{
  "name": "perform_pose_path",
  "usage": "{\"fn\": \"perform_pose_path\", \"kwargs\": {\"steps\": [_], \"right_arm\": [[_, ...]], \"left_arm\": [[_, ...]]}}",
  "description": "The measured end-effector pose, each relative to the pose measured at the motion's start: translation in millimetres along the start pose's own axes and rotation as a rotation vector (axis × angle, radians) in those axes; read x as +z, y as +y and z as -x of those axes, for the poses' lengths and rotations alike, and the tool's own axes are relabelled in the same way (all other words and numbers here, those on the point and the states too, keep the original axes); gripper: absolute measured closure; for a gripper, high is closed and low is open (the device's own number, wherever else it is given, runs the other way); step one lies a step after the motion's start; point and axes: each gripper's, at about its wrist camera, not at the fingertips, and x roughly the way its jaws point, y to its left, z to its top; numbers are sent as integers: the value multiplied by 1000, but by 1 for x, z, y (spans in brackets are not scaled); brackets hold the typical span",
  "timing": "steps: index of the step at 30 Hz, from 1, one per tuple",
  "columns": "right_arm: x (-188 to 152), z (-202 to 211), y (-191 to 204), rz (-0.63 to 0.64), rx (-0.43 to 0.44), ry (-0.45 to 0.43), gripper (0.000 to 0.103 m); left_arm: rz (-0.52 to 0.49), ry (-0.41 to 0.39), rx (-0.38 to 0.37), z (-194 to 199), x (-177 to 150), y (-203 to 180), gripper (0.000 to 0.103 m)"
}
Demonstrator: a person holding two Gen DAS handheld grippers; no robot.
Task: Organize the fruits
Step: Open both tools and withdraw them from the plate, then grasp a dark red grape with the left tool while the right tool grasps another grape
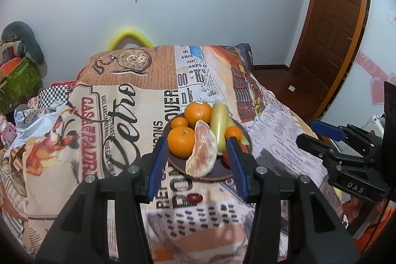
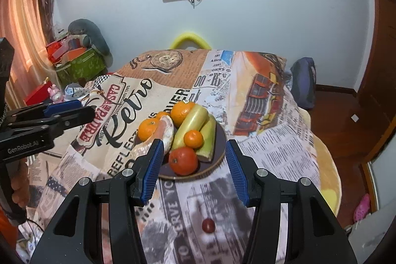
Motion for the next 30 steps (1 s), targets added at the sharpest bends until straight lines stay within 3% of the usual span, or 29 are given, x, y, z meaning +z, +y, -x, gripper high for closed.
{"fn": "perform_pose_path", "kwargs": {"steps": [10,26,30], "right_arm": [[-33,0,-3,5,-39,75,55],[-93,-55,-26,-70,-5,274,55],[-99,-65,-28,-79,19,302,65]], "left_arm": [[1,56,5,9,-33,3,52],[6,285,-14,-77,-93,13,52],[19,320,-33,-94,-99,14,52]]}}
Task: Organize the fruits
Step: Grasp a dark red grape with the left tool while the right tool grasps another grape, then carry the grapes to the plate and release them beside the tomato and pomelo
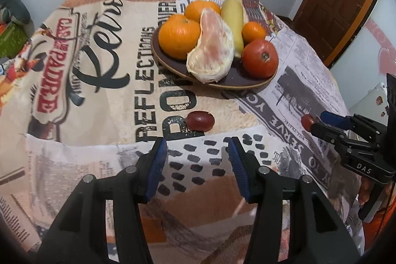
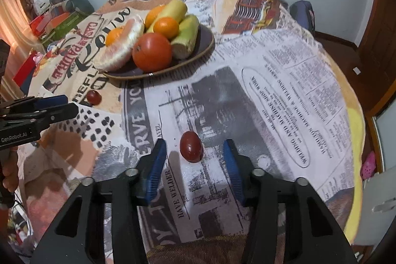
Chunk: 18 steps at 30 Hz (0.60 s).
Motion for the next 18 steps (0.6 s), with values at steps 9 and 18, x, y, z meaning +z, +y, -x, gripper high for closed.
{"fn": "perform_pose_path", "kwargs": {"steps": [9,18], "right_arm": [[-1,-10,-1,4,17,1,85],[1,-9,1,1,23,-10,86]], "left_arm": [[30,15,-16,-21,10,5,54],[28,-7,-9,-27,15,6,74]]}}
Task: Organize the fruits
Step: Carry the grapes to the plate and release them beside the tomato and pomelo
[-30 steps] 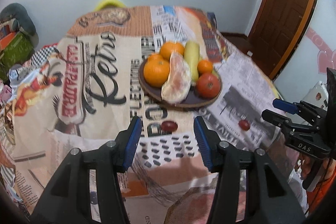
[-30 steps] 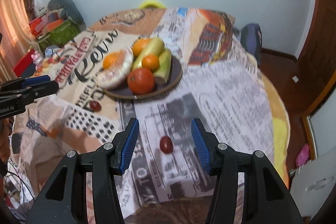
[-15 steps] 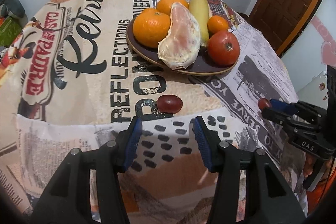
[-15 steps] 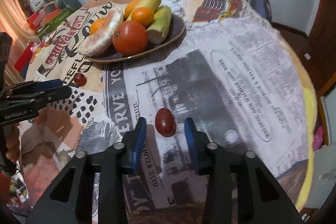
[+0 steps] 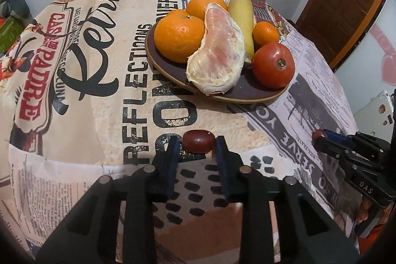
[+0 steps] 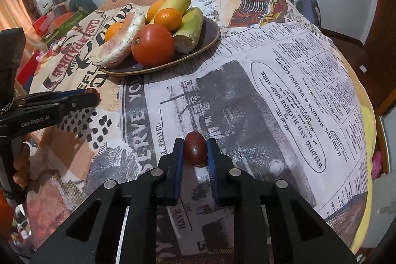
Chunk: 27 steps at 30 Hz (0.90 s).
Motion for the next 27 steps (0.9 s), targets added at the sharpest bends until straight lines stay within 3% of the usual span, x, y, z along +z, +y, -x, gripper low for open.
{"fn": "perform_pose_path", "kwargs": {"steps": [10,27], "right_arm": [[14,13,13,18,15,-52,86],[66,26,42,92,38,-182,86]], "left_arm": [[-2,-32,-5,17,-3,3,74],[-18,-148,21,48,33,11,74]]}}
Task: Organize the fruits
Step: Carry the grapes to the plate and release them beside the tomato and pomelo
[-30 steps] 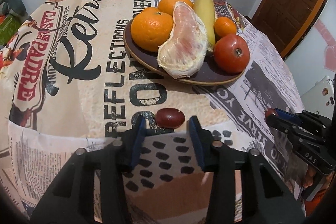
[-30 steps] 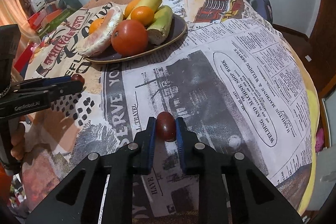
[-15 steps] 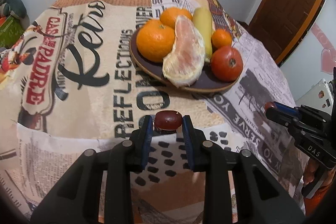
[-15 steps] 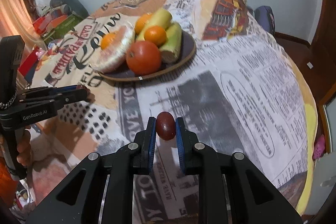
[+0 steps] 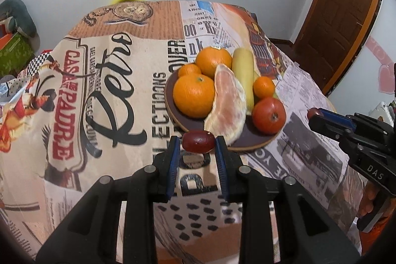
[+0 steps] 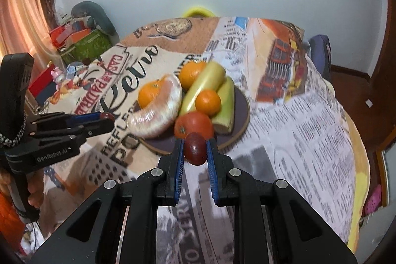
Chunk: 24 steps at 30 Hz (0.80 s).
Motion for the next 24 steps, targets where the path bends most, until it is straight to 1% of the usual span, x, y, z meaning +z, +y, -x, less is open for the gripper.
{"fn": "perform_pose_path", "kwargs": {"steps": [10,13,24], "right_arm": [[22,-20,16,38,27,-22,86],[27,-29,20,47,23,-24,86],[31,-57,16,47,9,7,86]], "left_arm": [[-2,-8,-10,-16,16,6,74],[1,-3,-13,-23,19,9,74],[29,24,-32,-46,24,17,74]]}}
